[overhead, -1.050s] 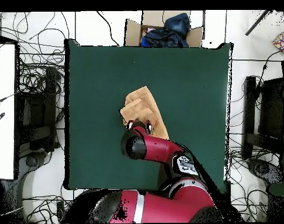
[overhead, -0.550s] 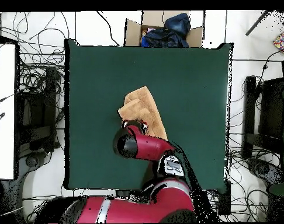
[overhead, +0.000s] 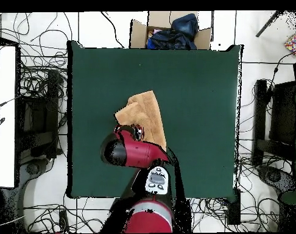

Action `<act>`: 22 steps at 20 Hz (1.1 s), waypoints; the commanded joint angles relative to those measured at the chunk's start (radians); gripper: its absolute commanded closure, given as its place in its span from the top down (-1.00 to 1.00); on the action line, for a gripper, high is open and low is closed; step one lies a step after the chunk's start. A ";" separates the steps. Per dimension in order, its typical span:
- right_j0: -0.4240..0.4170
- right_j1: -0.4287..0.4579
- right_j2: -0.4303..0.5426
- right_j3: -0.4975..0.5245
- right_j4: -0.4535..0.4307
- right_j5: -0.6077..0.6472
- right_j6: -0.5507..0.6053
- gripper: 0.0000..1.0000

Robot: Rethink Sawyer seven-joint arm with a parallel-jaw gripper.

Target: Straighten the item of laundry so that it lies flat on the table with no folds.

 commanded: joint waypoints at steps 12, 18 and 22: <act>0.082 -0.092 0.113 0.137 0.150 0.227 0.271 -1.00; 0.043 -0.074 0.227 0.198 0.183 0.185 0.267 -1.00; 0.014 -0.074 0.296 0.239 0.176 0.151 0.247 -1.00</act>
